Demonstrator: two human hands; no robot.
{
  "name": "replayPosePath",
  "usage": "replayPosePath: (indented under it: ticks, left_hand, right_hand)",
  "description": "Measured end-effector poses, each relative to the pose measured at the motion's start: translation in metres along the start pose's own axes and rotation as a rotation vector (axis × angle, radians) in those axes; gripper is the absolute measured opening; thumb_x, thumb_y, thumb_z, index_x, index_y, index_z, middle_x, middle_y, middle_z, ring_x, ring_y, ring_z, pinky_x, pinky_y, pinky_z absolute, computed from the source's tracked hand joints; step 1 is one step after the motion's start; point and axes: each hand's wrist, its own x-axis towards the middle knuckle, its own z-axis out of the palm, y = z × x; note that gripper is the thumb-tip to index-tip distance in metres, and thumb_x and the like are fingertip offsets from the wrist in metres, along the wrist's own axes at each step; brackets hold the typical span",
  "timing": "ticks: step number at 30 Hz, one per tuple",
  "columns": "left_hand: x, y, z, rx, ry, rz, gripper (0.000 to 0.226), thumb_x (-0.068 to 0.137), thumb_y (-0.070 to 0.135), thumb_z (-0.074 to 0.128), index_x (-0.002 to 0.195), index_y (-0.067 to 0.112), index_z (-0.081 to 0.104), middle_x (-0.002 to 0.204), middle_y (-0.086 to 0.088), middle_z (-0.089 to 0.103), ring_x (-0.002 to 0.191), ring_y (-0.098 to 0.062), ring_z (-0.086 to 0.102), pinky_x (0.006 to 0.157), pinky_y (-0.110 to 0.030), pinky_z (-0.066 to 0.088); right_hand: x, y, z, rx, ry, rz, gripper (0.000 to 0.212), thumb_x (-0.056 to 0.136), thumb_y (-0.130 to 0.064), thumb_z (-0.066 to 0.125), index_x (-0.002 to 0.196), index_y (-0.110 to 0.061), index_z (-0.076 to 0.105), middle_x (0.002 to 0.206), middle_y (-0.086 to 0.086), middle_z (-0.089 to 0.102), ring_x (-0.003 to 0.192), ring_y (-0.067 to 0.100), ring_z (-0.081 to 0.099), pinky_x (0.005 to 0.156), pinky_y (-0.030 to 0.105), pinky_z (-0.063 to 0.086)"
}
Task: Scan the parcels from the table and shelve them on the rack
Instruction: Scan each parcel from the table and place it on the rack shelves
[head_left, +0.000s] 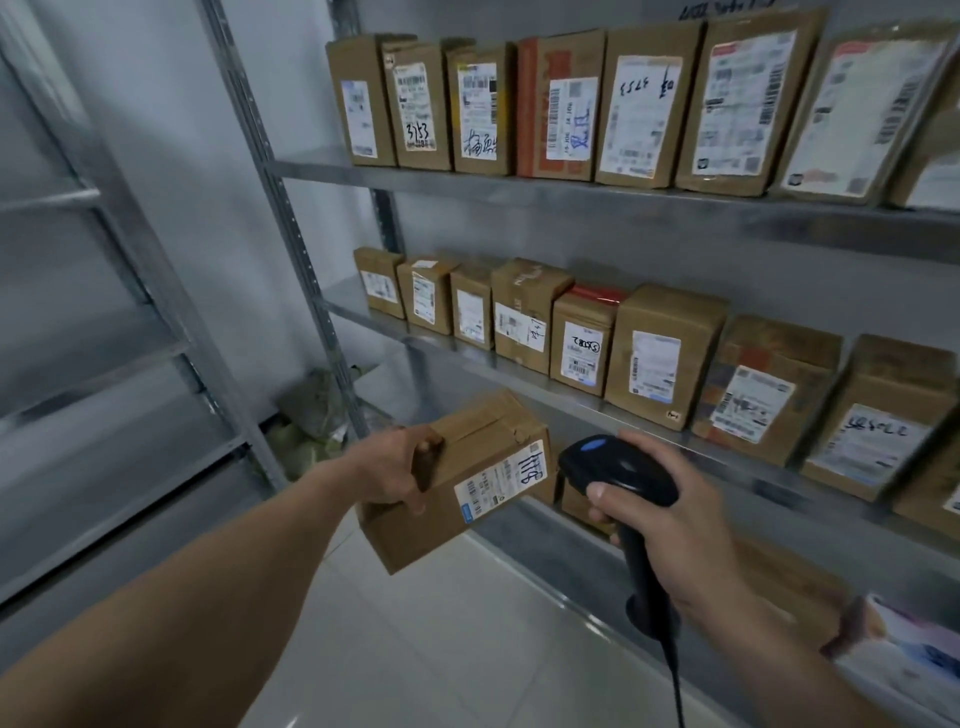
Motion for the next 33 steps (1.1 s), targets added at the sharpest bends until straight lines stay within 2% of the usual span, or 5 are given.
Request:
replayPosePath:
  ticks: [10,17,20,24,33]
  left_hand:
    - [0.124,-0.098,-0.029,-0.021,-0.116,0.09,0.096,0.067,0.026,0.086,0.148,0.033,0.035,0.13,0.003,0.049,0.116,-0.023,0.052,0.1,-0.037,0.046]
    - [0.202,-0.18,-0.061,0.023,-0.199,0.17,0.099,0.068,0.028,0.087,0.15,0.036,0.032,0.134,0.002,0.048,0.12,-0.024,0.051,0.102,-0.041,0.046]
    - [0.229,-0.2,-0.072,0.042,-0.228,0.201,0.097,0.069,0.028,0.086,0.149,0.037,0.032,0.134,0.002,0.049,0.119,-0.023,0.051,0.102,-0.042,0.047]
    - [0.266,-0.215,-0.082,0.072,-0.264,0.221,0.094,0.067,0.027,0.087,0.145,0.039,0.035,0.132,0.004,0.05,0.117,-0.022,0.052,0.102,-0.046,0.048]
    - [0.34,-0.231,-0.087,0.189,-0.319,0.253,0.094,0.062,0.028,0.087,0.142,0.04,0.04,0.125,0.007,0.048,0.113,-0.022,0.053,0.101,-0.046,0.049]
  right_hand:
    - [0.09,0.039,0.09,-0.093,0.062,0.074,0.06,0.076,-0.012,0.086,0.128,-0.032,0.064,0.109,-0.004,0.075,0.102,0.026,0.071,0.097,0.055,0.055]
    - [0.142,0.038,0.186,-0.145,0.134,0.016,0.04,0.073,-0.019,0.087,0.101,-0.04,0.067,0.083,-0.021,0.073,0.08,0.004,0.068,0.065,0.016,0.051]
    - [0.16,0.032,0.217,-0.115,0.185,0.002,0.035,0.066,-0.027,0.08,0.091,-0.049,0.072,0.083,-0.002,0.075,0.073,0.023,0.071,0.064,0.04,0.058]
    - [0.188,0.041,0.238,-0.085,0.247,-0.01,0.035,0.076,-0.013,0.085,0.104,-0.029,0.073,0.08,0.009,0.073,0.07,0.036,0.07,0.064,0.057,0.058]
    - [0.257,0.073,0.265,-0.002,0.302,0.094,0.05,0.064,-0.026,0.08,0.112,-0.027,0.071,0.087,0.005,0.076,0.072,0.03,0.072,0.057,0.037,0.055]
